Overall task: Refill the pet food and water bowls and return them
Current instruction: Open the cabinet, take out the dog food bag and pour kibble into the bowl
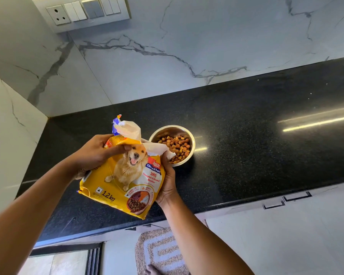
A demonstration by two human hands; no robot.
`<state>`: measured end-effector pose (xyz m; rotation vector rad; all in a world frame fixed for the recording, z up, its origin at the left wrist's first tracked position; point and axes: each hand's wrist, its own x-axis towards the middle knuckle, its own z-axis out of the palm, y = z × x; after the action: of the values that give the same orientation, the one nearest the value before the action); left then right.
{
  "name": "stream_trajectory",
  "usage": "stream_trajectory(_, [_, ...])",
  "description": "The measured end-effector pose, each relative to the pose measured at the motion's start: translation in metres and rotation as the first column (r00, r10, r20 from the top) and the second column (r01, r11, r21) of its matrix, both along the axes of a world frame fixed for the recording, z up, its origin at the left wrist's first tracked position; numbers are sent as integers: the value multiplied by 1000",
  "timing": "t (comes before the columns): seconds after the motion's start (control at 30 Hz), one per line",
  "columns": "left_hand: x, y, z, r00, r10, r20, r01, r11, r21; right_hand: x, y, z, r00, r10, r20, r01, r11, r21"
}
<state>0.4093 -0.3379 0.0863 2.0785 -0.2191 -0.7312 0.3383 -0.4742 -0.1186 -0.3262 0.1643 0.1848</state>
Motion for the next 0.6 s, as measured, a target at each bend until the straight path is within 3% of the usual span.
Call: stream_trajectory(0.6, [-6,3,-1,999,-39,-19,39,999,-38,-6,3,-2,999,8,-49,-13,995,-102])
